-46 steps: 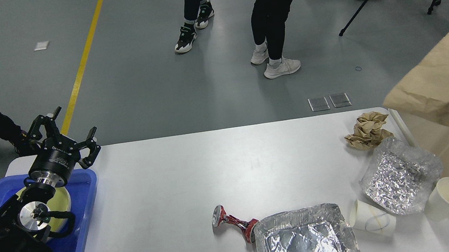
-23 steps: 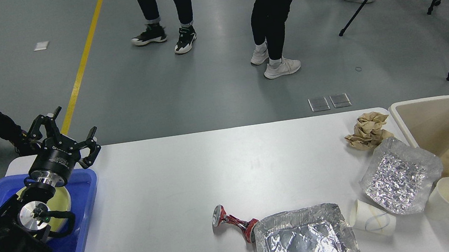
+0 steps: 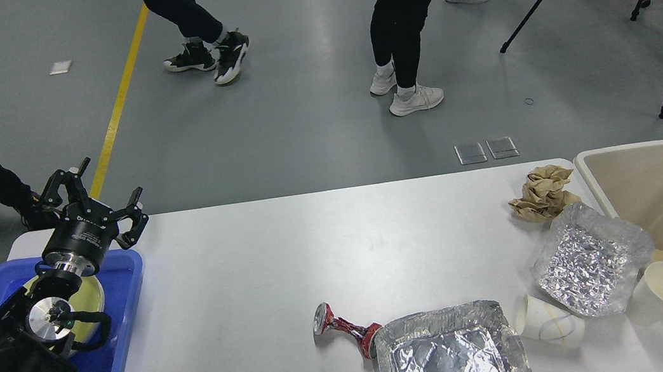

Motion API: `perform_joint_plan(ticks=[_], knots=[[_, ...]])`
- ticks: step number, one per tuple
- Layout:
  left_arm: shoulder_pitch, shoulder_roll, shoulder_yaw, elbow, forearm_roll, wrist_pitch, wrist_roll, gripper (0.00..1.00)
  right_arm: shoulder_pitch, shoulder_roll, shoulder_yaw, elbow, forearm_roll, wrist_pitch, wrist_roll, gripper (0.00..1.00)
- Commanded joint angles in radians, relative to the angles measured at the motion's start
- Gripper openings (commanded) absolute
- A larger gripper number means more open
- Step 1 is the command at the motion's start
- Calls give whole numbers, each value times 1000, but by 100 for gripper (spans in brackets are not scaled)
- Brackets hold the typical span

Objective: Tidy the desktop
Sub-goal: 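Lower the right gripper onto the crumpled foil beside the bin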

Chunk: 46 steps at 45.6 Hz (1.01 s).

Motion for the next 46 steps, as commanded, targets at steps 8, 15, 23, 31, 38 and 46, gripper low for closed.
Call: perform_joint_plan(ticks=[8,15,23,31,38,46], knots=[[0,0,0,0,0,0,0,96,411,102,-134,356,-2,83,0,100],[0,0,0,0,0,0,0,96,586,119,-122,511,0,298,0,100],[0,0,0,0,0,0,0,96,744,140,-113,596,11,583,0,100],[0,0,0,0,0,0,0,96,870,116,-120,700,14,680,0,100],[0,0,0,0,0,0,0,96,803,107,-124,676,14,646,0,100],[0,0,0,0,0,0,0,96,571,94,-111,570,14,536,0,100]])
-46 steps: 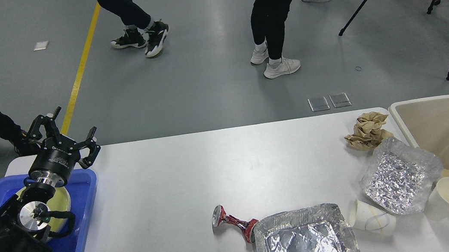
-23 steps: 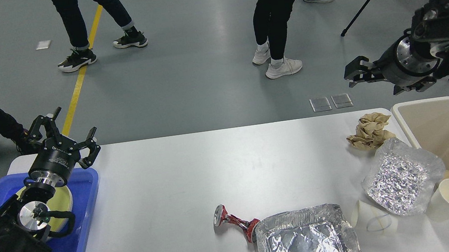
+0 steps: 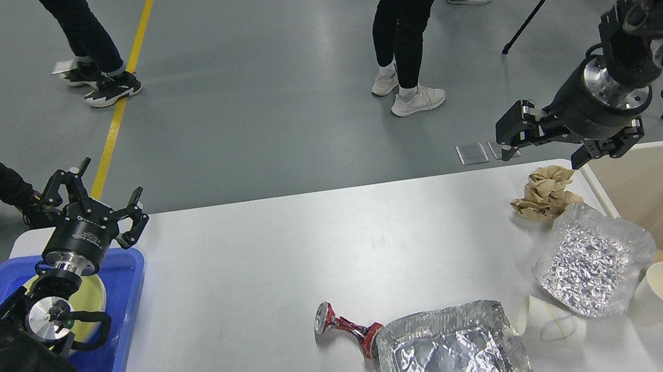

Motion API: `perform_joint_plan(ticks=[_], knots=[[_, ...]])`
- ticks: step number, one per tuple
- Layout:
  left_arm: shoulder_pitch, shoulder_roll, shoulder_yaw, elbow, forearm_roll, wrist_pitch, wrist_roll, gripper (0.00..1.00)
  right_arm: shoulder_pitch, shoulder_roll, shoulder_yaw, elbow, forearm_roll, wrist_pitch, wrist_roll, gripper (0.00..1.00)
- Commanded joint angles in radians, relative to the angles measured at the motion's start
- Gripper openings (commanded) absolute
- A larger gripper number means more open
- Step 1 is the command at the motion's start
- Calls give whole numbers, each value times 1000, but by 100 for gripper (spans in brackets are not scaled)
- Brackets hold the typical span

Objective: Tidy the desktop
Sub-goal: 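Lower the right gripper onto the crumpled foil beside the bin, then close the right gripper on the crumpled foil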

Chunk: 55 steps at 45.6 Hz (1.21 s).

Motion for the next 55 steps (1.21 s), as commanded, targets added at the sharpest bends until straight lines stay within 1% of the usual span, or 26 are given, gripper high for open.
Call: perform_joint_plan(ticks=[1,11,15,20,24,29,36,45,52,55], knots=[[0,0,0,0,0,0,0,96,-182,-4,3,-82,0,-89,0,100],[0,0,0,0,0,0,0,96,-506,9,31,-241,-2,-324,0,100],[0,0,0,0,0,0,0,96,-581,25,52,-261,-5,-374,0,100],[0,0,0,0,0,0,0,96,-640,56,77,-327,-5,-397,0,100],[0,0,0,0,0,0,0,96,-698,102,84,-386,-5,-430,0,100],[0,0,0,0,0,0,0,96,-715,125,85,-401,-5,-462,0,100],[0,0,0,0,-1,0,0,96,-736,156,86,-413,-5,-463,0,100],[0,0,0,0,0,0,0,96,-802,202,86,-488,-3,-463,0,100],[0,0,0,0,0,0,0,96,-824,216,85,-533,-3,-470,0,100],[0,0,0,0,0,0,0,96,-830,217,85,-542,-3,-474,-2,96]])
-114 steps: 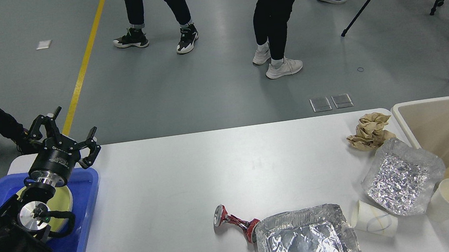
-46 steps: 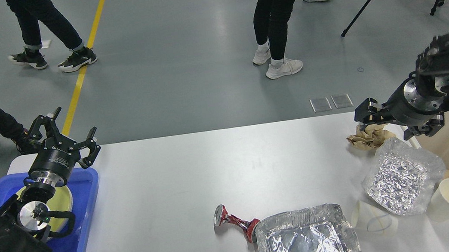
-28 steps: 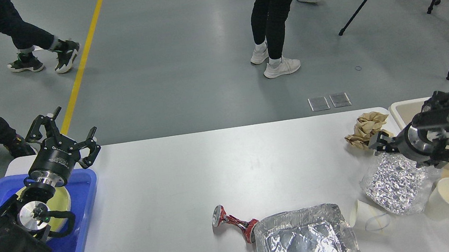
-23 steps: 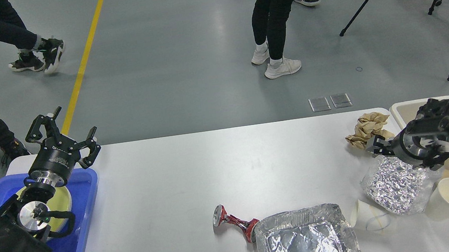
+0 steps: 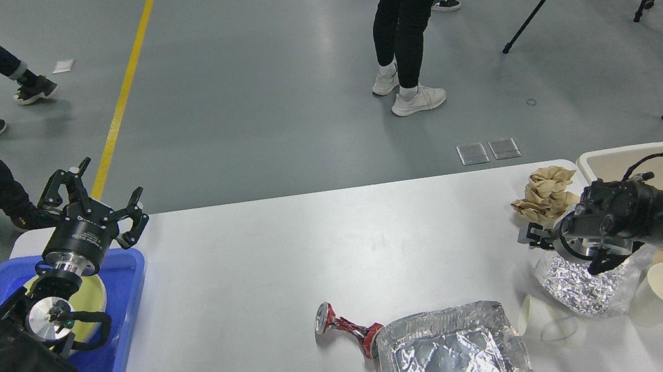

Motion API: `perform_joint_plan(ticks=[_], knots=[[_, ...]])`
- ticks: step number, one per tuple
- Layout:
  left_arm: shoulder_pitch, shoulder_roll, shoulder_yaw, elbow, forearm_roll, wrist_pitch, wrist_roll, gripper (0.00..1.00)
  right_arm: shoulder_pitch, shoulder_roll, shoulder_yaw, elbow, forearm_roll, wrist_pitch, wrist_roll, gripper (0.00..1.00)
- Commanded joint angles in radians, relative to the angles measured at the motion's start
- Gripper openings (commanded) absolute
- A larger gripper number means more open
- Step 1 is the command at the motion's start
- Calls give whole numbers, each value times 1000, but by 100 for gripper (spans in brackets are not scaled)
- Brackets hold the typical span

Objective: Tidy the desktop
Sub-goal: 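Close the right gripper on the crumpled foil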

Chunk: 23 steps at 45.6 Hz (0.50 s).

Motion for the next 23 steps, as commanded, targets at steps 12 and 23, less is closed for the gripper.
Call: perform_joint_plan(ticks=[12,23], knots=[[0,0,0,0,0,0,0,96,-38,6,3,-19,2,-81,-2,76],[0,0,0,0,0,0,0,96,-44,13,3,-18,3,-80,-2,49]])
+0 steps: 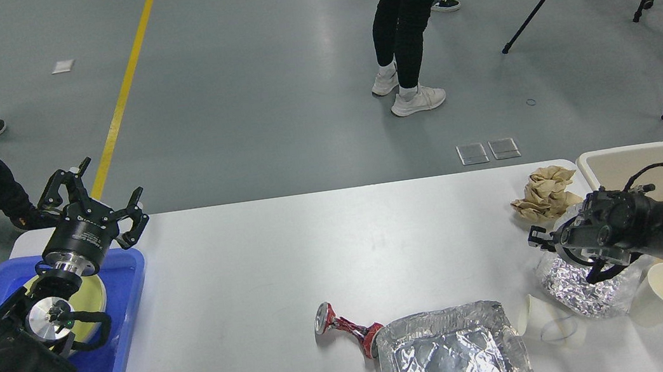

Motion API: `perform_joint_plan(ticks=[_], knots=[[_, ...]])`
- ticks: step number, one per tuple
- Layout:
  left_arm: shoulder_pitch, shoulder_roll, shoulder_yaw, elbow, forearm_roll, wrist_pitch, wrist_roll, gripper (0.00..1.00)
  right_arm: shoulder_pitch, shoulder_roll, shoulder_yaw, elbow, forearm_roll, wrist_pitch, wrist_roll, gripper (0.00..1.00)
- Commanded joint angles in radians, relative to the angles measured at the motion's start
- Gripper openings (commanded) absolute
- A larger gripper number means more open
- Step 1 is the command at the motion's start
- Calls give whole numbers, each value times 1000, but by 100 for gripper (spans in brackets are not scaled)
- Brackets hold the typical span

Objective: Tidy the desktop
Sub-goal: 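Close the right gripper on the crumpled foil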

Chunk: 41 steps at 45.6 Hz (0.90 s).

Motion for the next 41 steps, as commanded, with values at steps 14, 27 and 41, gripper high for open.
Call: perform_joint_plan(ticks=[14,27,41], knots=[[0,0,0,0,0,0,0,96,-10,9,15,0,0,1,0,44],[0,0,0,0,-2,0,0,96,-8,9,32,10,5,9,0,21],[0,0,0,0,0,0,0,96,-7,9,57,13,5,12,-1,10]])
